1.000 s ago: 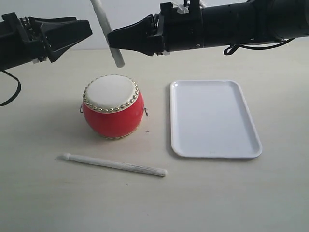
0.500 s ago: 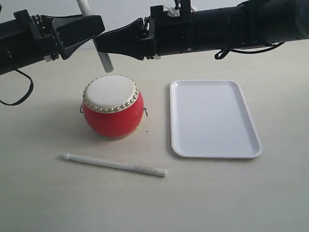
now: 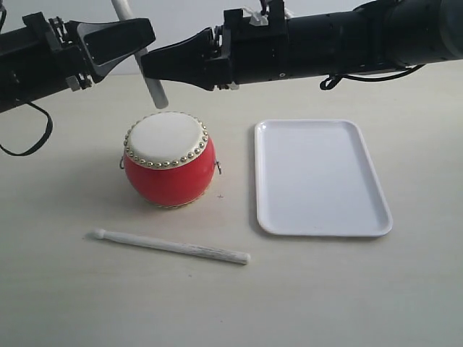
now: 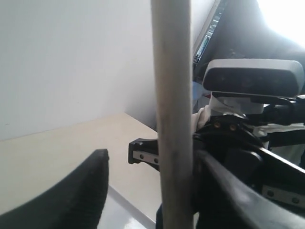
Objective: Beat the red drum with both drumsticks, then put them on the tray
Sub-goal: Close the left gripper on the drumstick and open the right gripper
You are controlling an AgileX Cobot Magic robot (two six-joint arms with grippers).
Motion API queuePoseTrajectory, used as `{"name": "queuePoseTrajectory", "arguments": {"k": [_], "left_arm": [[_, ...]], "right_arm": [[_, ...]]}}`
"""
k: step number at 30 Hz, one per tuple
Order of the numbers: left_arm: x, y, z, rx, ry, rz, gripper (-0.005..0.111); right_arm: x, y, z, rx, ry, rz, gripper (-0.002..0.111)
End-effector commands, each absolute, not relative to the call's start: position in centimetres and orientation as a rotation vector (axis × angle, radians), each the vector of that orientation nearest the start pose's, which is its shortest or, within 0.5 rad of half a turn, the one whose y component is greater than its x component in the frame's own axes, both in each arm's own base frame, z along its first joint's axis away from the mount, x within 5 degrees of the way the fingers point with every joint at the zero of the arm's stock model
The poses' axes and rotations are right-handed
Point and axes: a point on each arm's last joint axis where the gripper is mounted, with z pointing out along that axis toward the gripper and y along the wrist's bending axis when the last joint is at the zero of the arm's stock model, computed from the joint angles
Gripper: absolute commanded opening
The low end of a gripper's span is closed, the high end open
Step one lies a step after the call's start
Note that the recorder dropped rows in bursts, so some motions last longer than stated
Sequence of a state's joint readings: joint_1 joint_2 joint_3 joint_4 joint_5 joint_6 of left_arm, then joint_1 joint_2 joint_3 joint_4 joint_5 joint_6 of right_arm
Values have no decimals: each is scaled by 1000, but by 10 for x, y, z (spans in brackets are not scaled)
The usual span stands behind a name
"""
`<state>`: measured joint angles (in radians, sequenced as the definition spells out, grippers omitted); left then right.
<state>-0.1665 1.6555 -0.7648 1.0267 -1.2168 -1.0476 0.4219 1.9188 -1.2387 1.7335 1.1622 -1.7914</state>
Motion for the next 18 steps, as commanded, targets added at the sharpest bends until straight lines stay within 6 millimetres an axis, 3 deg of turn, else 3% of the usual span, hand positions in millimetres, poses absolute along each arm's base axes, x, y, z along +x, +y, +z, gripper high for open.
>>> {"name": "queuePoseTrajectory", "arguments": {"k": [1, 18], "left_arm": [[287, -132, 249, 533, 1488, -1238, 60], [288, -131, 251, 470, 1489, -1265, 60]], "right_arm": [[322, 236, 245, -1054, 1559, 1435, 0], [319, 235, 239, -1012, 1623, 1470, 0]]}}
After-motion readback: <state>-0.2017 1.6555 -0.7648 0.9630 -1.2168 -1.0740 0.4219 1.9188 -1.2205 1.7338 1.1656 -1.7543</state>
